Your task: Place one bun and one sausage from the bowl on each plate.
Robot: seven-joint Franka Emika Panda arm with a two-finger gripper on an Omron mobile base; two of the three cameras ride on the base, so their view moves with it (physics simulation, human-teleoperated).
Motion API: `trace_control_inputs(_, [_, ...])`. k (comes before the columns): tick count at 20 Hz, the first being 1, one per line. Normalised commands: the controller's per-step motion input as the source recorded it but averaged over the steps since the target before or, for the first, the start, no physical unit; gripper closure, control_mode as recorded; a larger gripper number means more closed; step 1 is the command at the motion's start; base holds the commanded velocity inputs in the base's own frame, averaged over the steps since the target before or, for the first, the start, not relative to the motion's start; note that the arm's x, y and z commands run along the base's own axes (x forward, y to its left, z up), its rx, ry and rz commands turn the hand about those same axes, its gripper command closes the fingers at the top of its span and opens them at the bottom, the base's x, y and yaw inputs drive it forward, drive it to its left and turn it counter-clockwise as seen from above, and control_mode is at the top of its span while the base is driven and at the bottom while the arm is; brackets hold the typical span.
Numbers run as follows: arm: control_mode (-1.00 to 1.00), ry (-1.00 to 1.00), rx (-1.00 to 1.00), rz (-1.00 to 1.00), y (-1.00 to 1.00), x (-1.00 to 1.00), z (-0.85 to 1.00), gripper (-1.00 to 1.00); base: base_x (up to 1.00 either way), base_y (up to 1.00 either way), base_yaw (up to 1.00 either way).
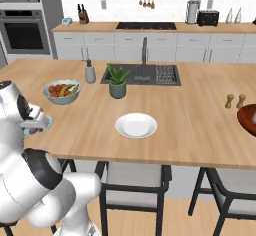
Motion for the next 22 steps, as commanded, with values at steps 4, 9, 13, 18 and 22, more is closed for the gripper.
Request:
trace_control_inputs(4, [-1.00,-0.23,0.05,0.05,-0.75,-0.54,0.44,-1.00,0.00,0.00,0.00])
trace_control_inputs(9, [1.00,-0.03,0.04,0.04,-0.30,-0.02,0.10,-1.00,-0.23,-0.14,-0.01])
trace_control_inputs(13, [1.00,0.00,0.00,0.00,0.00,0.00,0.00,-1.00,-1.00,-0.97,-0.11])
trace_control_inputs(18, [1.00,0.00,0.00,0.00,0.00,0.00,0.00,-1.00,-0.38,-1.00,-0.29])
trace_control_inputs(22, [1.00,0.00,0.00,0.00,0.00,0.00,0.00,-1.00,0.00,-1.00,-0.27])
